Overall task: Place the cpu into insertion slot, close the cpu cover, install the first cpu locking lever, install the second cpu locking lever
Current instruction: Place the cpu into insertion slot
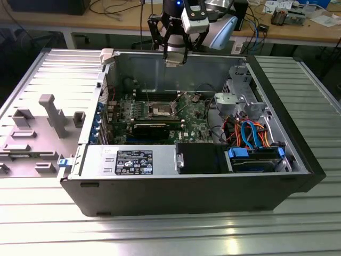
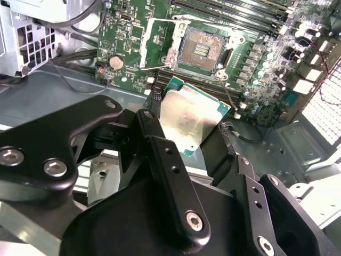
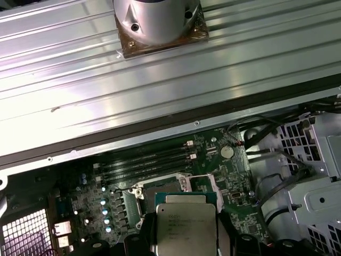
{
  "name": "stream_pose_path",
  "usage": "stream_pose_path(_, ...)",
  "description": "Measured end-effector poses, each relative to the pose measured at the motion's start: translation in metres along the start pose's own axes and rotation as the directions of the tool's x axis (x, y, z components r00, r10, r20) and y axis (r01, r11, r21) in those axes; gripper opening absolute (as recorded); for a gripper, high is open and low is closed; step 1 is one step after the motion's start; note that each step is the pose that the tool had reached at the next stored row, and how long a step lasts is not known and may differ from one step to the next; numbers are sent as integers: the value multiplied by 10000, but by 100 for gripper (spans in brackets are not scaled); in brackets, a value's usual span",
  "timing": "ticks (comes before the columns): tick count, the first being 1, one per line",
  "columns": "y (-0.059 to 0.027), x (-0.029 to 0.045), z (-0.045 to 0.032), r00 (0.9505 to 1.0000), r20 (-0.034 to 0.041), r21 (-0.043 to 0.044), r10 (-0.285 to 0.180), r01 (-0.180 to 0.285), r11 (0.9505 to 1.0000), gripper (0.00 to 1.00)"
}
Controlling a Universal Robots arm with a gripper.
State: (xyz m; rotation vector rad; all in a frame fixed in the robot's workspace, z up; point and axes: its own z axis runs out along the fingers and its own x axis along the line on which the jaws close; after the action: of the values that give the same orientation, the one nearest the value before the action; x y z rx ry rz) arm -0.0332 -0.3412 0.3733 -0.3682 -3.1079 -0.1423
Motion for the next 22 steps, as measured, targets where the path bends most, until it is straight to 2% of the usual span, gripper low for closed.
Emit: stream_pose_path(22, 0, 0, 0, 9997, 22, -5, 248, -248, 9997, 55)
